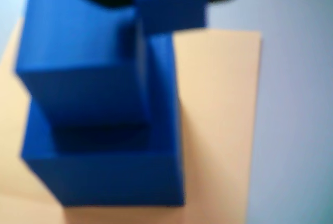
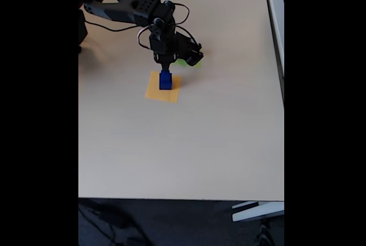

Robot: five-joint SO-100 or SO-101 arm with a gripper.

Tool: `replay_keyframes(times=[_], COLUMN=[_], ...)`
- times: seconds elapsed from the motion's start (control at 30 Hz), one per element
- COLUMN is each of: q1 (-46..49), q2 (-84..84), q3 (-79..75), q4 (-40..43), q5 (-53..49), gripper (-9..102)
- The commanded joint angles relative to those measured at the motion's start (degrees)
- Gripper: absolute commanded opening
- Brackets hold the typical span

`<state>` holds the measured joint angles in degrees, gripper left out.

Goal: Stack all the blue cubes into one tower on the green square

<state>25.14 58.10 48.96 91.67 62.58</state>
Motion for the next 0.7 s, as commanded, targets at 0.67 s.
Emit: replay_keyframes(times=[0.67], q1=[-10.7], q2=[16.2], q3=[5.8], q4=[-4.3], q5=[17.7], gripper=[0])
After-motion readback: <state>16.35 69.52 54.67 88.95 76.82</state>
